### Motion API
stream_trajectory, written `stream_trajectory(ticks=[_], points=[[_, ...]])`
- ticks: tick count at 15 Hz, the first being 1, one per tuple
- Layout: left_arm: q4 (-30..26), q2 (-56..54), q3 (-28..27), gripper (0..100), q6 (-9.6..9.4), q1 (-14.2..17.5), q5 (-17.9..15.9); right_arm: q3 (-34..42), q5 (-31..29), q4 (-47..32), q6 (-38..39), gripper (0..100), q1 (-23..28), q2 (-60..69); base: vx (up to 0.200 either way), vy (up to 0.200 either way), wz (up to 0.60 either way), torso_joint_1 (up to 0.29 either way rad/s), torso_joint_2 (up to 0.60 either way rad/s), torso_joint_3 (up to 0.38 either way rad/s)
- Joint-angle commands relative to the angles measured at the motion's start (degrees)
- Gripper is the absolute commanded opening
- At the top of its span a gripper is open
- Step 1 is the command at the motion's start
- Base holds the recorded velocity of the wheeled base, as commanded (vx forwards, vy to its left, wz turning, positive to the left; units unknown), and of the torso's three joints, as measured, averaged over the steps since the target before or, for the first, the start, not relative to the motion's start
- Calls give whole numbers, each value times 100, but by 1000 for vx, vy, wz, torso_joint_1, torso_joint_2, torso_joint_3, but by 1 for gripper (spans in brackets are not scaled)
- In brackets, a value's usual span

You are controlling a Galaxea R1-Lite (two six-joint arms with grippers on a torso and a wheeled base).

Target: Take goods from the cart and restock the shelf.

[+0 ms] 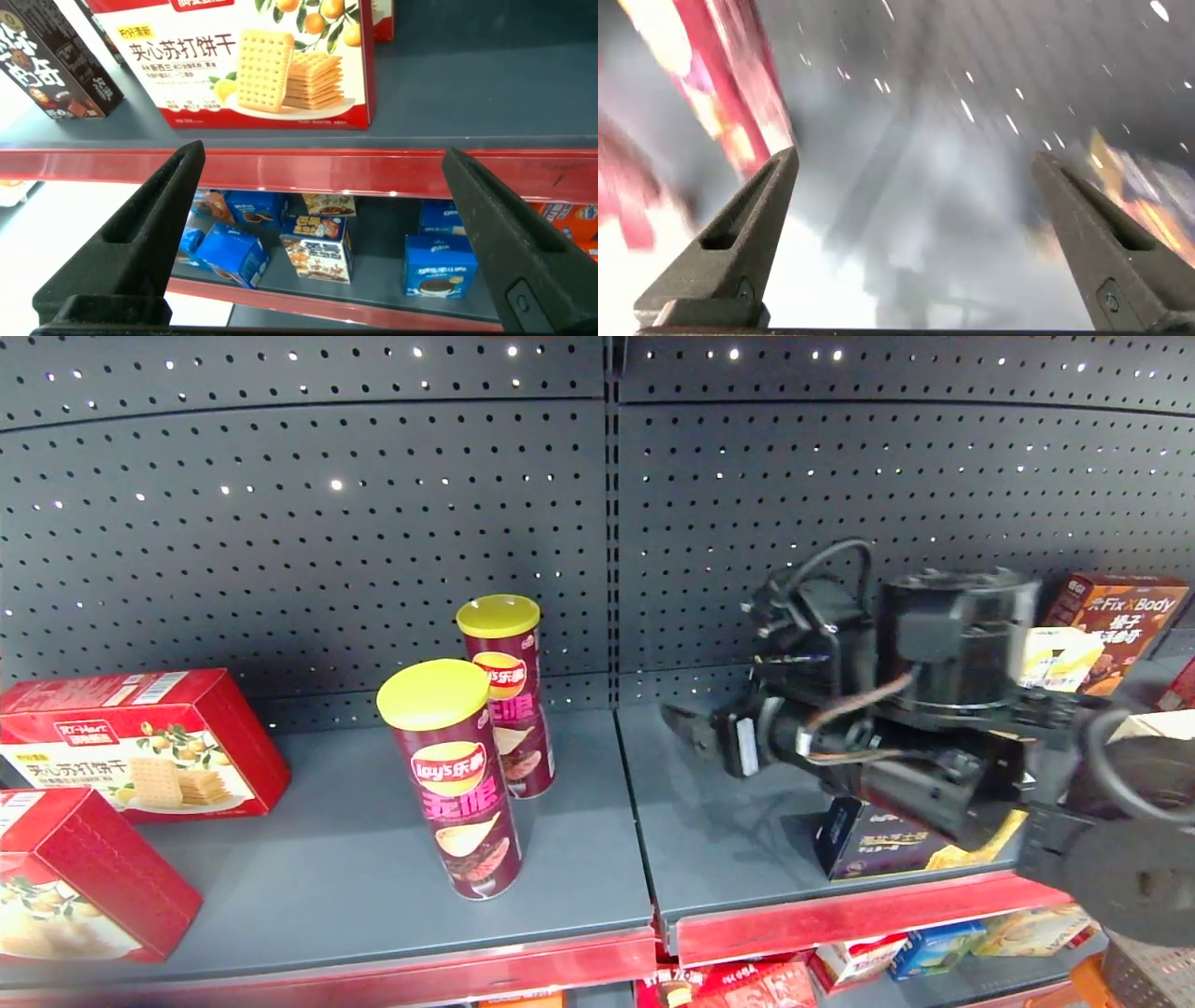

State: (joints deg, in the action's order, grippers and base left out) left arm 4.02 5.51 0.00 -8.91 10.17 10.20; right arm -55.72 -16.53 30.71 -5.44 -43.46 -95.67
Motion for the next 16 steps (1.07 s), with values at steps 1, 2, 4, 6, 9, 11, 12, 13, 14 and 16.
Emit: stream_trajectory(ticks=[1,2,4,6,9,11,12,13,14,16], points=[[11,3,0,100,-14,3,17,2109,-245,-83,8,100,338,2281,0,0,0,0,0,0],[11,3,0,100,-41,3,26,2461,-254,-109,25,100,505,2747,0,0,0,0,0,0],[11,3,0,100,-93,3,26,2927,-342,-144,16,100,1024,3459,0,0,0,0,0,0],[11,3,0,100,-190,3,34,3006,-421,-619,16,100,1235,3933,0,0,0,0,0,0],[11,3,0,100,-199,3,34,3015,-360,-610,113,100,1199,4162,0,0,0,0,0,0],[11,11,0,100,-190,3,43,2769,-316,-689,104,100,1129,4171,0,0,0,0,0,0],[11,3,0,100,-190,3,43,2654,-324,-777,78,100,1147,4179,0,0,0,0,0,0],[11,11,0,100,-190,3,43,2531,-360,-1023,52,100,1243,4206,0,0,0,0,0,0],[11,3,0,100,-190,3,43,2452,-456,-1225,-19,100,1340,4223,0,0,0,0,0,0],[11,3,0,100,-208,3,43,2285,-579,-1726,-186,100,1428,4382,0,0,0,0,0,0]])
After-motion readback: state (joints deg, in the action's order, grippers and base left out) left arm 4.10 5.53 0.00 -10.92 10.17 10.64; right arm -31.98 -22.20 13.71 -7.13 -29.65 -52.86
